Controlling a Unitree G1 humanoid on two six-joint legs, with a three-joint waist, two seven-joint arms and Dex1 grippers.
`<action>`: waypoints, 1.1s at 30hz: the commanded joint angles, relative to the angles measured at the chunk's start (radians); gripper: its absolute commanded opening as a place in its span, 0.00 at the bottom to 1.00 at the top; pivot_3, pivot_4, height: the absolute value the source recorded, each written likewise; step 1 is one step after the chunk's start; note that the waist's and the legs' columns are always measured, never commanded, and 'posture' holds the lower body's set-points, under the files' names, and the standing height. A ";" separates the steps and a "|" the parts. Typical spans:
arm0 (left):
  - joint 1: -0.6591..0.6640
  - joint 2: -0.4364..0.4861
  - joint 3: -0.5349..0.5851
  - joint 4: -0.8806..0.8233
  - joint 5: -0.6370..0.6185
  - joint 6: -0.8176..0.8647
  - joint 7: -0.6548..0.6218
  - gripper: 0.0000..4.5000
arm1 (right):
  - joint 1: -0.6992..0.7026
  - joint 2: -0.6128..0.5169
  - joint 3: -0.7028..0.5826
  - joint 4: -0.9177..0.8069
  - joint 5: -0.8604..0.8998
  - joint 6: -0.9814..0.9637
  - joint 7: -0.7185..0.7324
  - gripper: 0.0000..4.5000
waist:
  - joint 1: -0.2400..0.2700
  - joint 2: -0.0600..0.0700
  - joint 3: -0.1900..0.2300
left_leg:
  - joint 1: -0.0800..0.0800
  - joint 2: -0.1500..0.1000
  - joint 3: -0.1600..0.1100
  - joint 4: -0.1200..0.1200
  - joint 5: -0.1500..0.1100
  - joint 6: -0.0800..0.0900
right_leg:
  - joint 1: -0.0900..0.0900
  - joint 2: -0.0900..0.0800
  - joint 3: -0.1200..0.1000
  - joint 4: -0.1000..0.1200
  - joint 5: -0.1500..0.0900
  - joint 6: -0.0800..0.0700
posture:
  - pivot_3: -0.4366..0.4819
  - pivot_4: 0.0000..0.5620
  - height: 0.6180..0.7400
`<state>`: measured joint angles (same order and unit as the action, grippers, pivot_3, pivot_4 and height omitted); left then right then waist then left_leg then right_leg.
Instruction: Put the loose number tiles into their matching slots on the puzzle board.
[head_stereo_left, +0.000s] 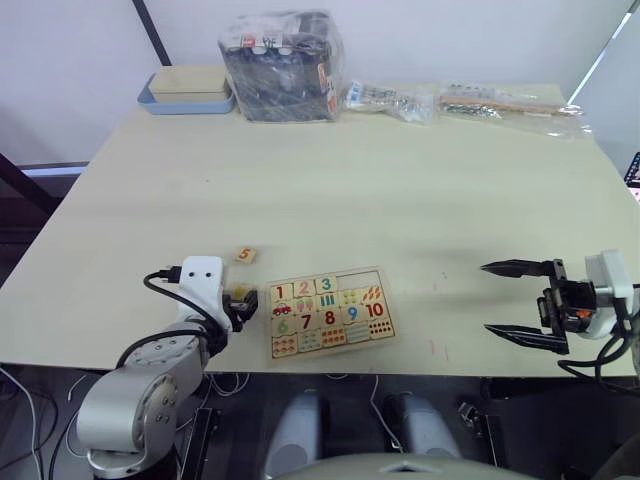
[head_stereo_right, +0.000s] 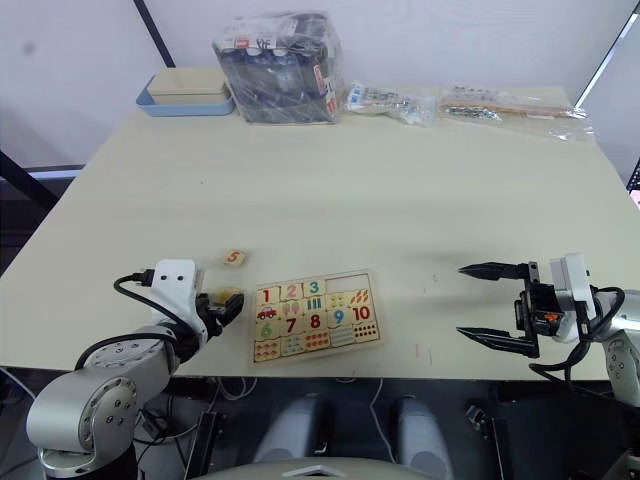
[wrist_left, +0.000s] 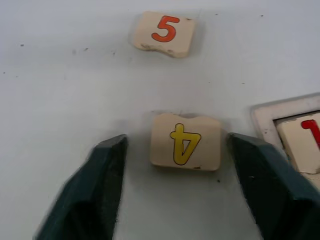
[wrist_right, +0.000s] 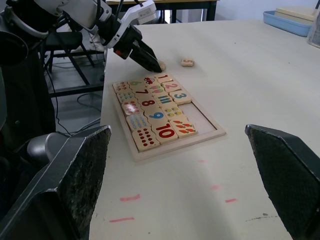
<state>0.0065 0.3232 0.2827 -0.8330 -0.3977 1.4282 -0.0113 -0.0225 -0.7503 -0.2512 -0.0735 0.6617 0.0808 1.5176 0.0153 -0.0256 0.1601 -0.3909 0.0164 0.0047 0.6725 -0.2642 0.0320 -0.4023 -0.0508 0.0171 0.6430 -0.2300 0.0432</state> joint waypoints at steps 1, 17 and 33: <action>0.013 0.004 0.001 -0.010 0.008 0.005 -0.023 0.34 | 0.007 -0.006 -0.016 -0.018 0.004 -0.012 -0.005 1.00 | 0.000 0.000 0.000 | 0.000 0.000 0.000 0.000 0.000 0.000 | 0.000 0.000 0.000 0.000 0.000 0.000 | 0.48 0.27 1.00; 0.306 0.543 0.234 0.254 -0.070 -0.735 -0.920 0.33 | 0.026 0.041 0.020 -0.077 0.014 -0.007 -0.043 1.00 | 0.000 0.002 0.000 | 0.000 0.001 0.001 -0.002 0.000 0.000 | -0.003 -0.008 -0.001 -0.002 -0.001 -0.001 | 0.48 0.27 1.00; -0.050 0.767 -0.139 0.875 0.109 -1.427 -1.486 0.33 | 0.060 0.028 0.051 -0.281 0.073 0.061 -0.075 1.00 | 0.000 0.004 0.002 | -0.006 0.001 0.008 -0.004 -0.003 0.004 | -0.008 -0.008 -0.007 -0.004 0.000 0.000 | 0.48 0.27 1.00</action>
<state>-0.0320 1.0876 0.1553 0.0295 -0.3009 0.0431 -1.4771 0.0317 -0.7119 -0.1784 -0.3162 0.7114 0.1405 1.4482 0.0150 -0.0219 0.1618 -0.3968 0.0179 0.0130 0.6687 -0.2671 0.0362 -0.4098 -0.0580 0.0101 0.6389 -0.2302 0.0431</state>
